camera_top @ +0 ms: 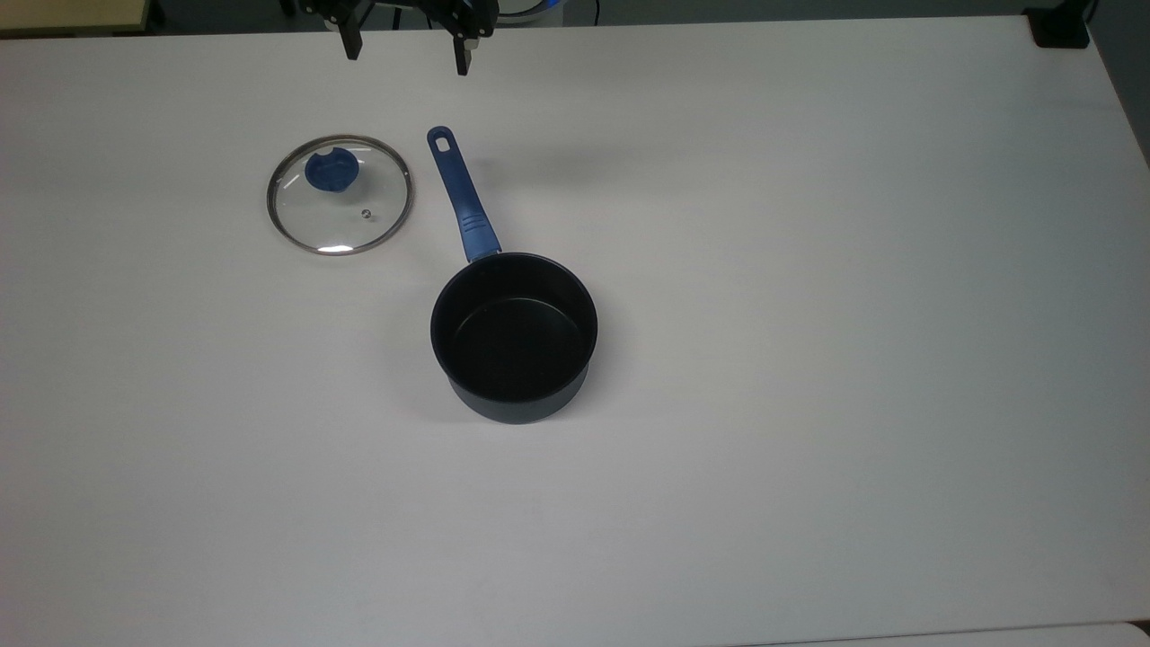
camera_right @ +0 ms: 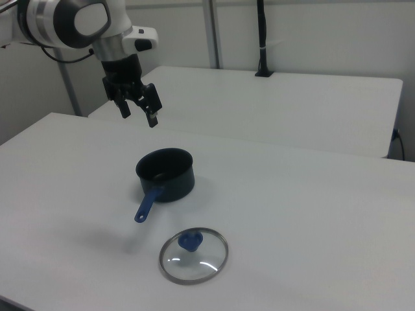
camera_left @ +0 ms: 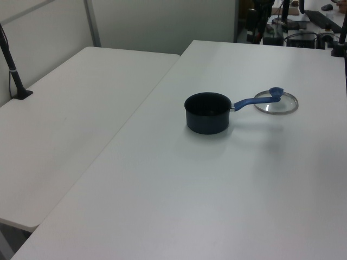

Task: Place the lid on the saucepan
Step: 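Move the gripper over the glass lid's blue knob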

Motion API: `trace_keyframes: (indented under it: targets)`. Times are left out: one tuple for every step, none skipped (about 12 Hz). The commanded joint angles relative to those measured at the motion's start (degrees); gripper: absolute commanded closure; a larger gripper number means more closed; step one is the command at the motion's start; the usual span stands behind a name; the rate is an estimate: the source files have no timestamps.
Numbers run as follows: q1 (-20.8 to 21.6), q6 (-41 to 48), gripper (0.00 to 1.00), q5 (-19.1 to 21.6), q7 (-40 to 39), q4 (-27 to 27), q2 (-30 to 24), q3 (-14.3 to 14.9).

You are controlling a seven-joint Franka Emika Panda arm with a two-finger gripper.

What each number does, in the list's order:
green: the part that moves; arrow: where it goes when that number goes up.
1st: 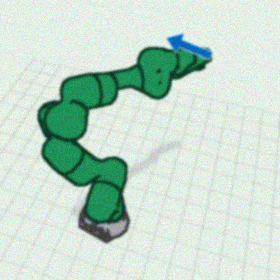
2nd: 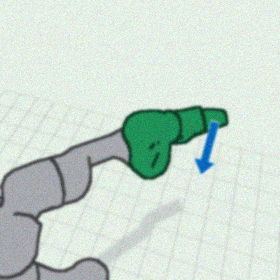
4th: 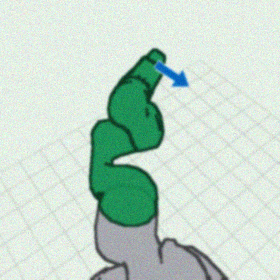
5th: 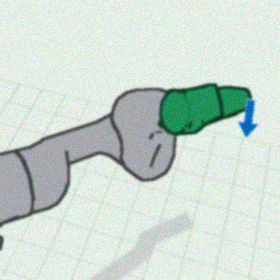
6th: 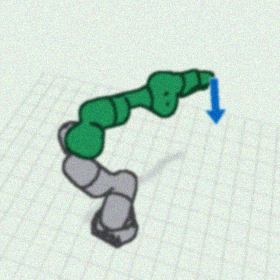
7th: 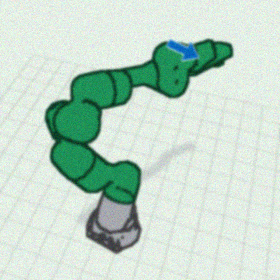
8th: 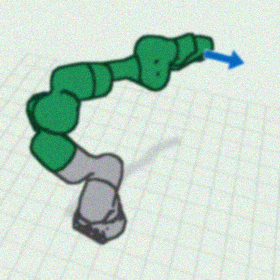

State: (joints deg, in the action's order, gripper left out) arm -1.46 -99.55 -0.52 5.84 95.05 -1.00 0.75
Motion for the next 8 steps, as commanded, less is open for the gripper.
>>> trace_keyframes:
  targets:
    - [0.4,1.02,0.0,-0.63,-0.91,-0.75,0.04,0.48]
    - [0.49,1.02,0.0,-0.63,-0.91,-0.75,0.12,0.48]
    - [0.49,0.93,0.0,-0.63,-0.91,-0.75,0.04,0.48]
    - [0.49,1.02,0.0,-0.63,-0.91,-0.75,0.03,0.48]
    - [0.41,1.02,0.0,-0.63,-0.83,-0.66,0.03,0.48]
    - [0.32,1.02,0.0,-0.54,-1.09,-0.66,-0.05,0.48]
    - [0.14,1.2,0.0,-0.54,-1.18,-0.66,-0.23,0.48]
    - [-0.03,2.07,0.0,-0.63,-1.52,-0.75,-0.32,0.56]
